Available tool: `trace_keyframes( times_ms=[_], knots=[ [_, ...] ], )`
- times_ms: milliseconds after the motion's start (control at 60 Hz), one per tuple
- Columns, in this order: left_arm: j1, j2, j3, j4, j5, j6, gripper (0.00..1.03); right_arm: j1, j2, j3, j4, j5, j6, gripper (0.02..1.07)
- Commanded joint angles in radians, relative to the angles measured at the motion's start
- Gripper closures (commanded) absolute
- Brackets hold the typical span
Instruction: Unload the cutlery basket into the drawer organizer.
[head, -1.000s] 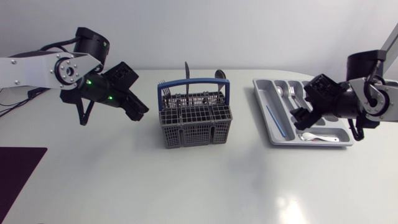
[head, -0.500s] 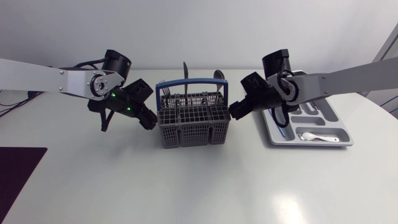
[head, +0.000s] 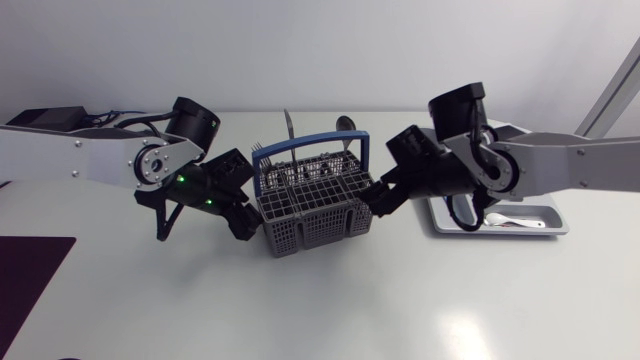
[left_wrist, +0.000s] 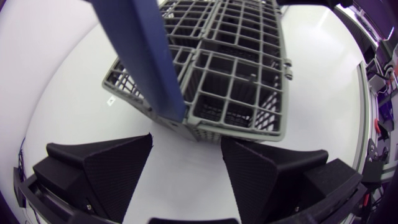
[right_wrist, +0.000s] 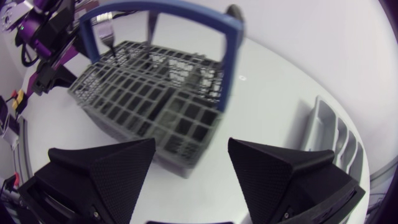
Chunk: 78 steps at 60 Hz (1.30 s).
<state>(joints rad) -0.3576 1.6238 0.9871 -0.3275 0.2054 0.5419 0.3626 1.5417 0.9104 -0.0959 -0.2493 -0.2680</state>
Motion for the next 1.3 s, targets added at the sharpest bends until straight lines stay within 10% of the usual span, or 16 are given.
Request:
trace_keyframes(
  times_ms=[0, 233, 450, 600, 817, 1283],
  knots=[
    [-0.024, -0.073, -0.044, 0.004, 0.02, -0.019, 0.11, 0.022, -0.035, -0.068, -0.021, -0.008, 0.021, 0.23],
    [0.178, -0.097, 0.015, -0.013, 0.042, 0.023, 0.11, -0.074, -0.198, -0.116, -0.11, -0.036, -0.043, 0.25],
    [0.227, 0.137, 0.142, 0.125, 0.078, -0.017, 0.11, -0.03, -0.192, -0.142, -0.117, -0.042, -0.065, 0.99],
    [0.227, 0.262, 0.259, 0.173, 0.104, -0.077, 0.12, 0.004, -0.138, -0.142, -0.091, -0.042, -0.065, 1.01],
    [0.236, 0.395, 0.421, 0.219, 0.267, -0.194, 0.83, 0.016, -0.063, -0.142, -0.038, -0.042, -0.068, 1.01],
    [0.154, 0.257, 0.217, 0.09, 0.322, -0.028, 0.91, 0.001, 0.093, -0.034, 0.056, -0.038, -0.039, 1.01]
  ],
)
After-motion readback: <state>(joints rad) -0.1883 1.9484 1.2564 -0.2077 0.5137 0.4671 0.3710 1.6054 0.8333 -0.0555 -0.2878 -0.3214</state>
